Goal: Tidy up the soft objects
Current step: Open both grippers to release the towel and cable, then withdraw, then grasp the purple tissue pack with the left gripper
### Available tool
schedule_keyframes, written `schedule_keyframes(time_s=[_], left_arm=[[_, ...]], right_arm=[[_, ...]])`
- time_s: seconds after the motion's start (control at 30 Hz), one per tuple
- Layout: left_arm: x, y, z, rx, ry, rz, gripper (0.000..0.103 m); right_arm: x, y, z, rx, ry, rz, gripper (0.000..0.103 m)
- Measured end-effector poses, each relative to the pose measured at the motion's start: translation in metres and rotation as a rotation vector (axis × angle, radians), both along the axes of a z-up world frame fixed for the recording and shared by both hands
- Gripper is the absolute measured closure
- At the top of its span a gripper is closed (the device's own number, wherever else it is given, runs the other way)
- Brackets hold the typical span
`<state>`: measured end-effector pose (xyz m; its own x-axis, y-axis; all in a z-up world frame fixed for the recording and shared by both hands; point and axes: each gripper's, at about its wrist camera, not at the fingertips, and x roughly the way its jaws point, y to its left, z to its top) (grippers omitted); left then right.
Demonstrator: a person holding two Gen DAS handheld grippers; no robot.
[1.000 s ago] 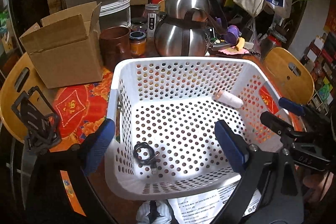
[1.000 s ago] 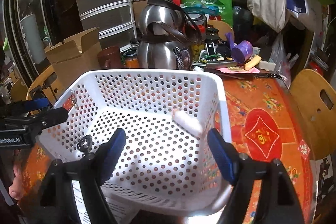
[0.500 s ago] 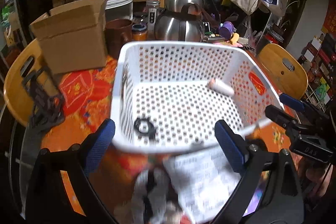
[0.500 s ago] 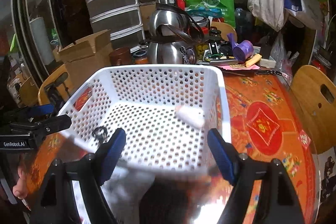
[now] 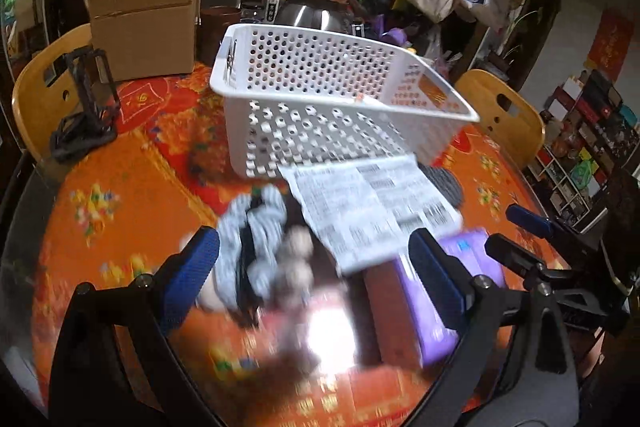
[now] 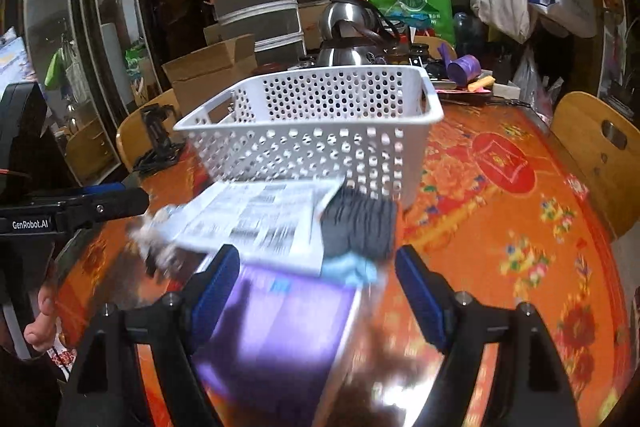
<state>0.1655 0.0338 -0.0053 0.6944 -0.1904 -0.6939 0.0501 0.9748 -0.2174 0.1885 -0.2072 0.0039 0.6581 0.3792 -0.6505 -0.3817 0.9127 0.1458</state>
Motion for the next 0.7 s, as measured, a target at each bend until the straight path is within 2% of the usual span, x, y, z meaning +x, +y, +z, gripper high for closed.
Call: schedule_keyframes(time_s=[0.17,0.27,0.4,0.57,0.67,0.7], left_arm=[[-0.057,-0.017,-0.020,-0.014,-0.058,-0.011,0.008],[-0.081,-0.028,-0.036,-0.031,-0.074,-0.024,0.008],[-0.096,-0.046,-0.057,-0.018,-0.087,-0.058,0.009],[-0.097,-0.061,-0.068,0.021,-0.099,-0.073,0.010],[-0.094,-0.069,-0.068,0.019,-0.113,-0.110,0.024],[-0.094,-0.071,-0.068,0.024,-0.114,-0.120,0.034]], right_arm=[[-0.052,-0.022,-0.012,0.063,-0.023,-0.022,0.023],[-0.078,-0.028,-0.019,0.057,-0.033,-0.020,0.023],[-0.107,-0.037,-0.027,0.066,-0.050,-0.003,0.023],[-0.116,-0.024,-0.042,-0.017,-0.069,0.024,0.023],[-0.110,-0.021,-0.049,-0.014,-0.056,0.036,0.028],[-0.109,-0.019,-0.052,-0.013,-0.055,0.039,0.030]])
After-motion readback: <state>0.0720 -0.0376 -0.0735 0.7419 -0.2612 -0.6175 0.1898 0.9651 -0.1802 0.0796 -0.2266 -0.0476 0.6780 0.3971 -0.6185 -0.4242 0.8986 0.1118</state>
